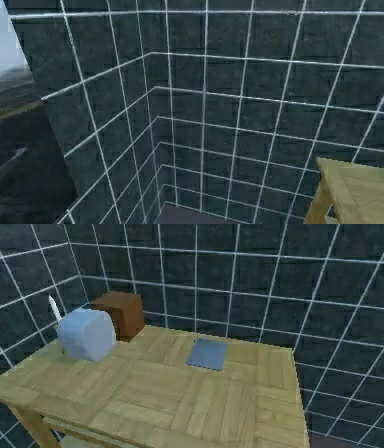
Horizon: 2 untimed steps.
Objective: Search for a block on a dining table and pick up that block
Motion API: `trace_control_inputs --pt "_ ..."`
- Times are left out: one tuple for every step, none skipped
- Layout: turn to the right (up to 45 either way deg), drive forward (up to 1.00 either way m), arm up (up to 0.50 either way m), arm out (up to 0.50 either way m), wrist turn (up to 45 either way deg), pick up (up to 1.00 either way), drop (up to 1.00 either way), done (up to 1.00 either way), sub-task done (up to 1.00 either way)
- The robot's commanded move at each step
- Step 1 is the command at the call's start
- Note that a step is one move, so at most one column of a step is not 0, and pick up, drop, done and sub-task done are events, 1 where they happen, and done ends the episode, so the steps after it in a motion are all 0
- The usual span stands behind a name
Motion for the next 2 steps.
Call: trace_control_inputs --pt "21.0 0.00 0.00 0.00 0.0 0.00 0.00 0.00 0.00" --pt "0.0 0.05 0.00 0.00 0.0 0.00 0.00 0.00 0.00"
